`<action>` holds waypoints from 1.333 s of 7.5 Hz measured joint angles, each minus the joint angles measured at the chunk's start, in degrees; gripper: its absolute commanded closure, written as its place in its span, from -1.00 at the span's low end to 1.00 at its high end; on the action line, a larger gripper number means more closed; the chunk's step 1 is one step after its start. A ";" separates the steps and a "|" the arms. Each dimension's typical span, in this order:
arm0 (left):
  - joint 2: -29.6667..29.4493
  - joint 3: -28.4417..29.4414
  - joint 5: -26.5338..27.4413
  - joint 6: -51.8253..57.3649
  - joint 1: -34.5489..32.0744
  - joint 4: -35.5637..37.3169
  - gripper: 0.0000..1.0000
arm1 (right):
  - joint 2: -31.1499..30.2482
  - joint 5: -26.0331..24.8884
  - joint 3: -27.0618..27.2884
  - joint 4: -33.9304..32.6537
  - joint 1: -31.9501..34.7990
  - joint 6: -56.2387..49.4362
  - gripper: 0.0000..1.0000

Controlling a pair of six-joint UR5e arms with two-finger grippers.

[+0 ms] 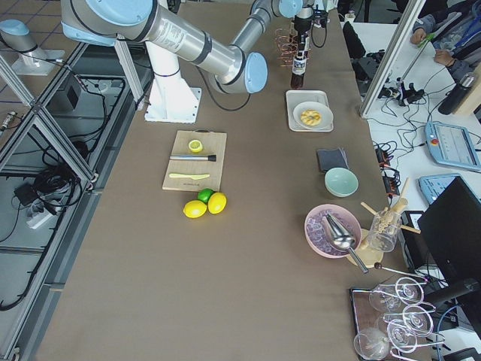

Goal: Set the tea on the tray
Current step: 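Lift the bottle with the right gripper and lower it onto the tray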

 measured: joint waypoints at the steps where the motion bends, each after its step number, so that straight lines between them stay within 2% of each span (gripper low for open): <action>1: 3.67 -0.06 -0.04 0.04 -2.46 -3.05 -0.92 | 3.01 2.04 -7.21 3.00 1.29 -1.05 1.00; 2: 6.17 -0.10 -0.06 0.06 -4.05 -5.07 -0.92 | 5.06 2.97 -13.50 6.42 1.87 -1.66 1.00; 3: 7.65 -0.17 -0.07 0.04 -5.14 -6.20 -0.92 | 6.19 3.28 -17.47 8.87 2.17 -2.15 1.00; 8: 13.65 -0.28 -3.28 0.00 -7.73 -13.02 -0.92 | 7.19 3.37 -24.34 13.15 2.47 -2.23 1.00; 9: 13.83 -0.18 -3.63 0.04 -8.00 -13.20 -0.92 | 7.22 3.34 -25.29 14.33 2.52 -2.21 0.25; 10: 13.87 -0.12 -3.78 0.07 -8.10 -13.26 -0.92 | 7.24 3.35 -25.73 14.92 2.56 -2.34 -0.96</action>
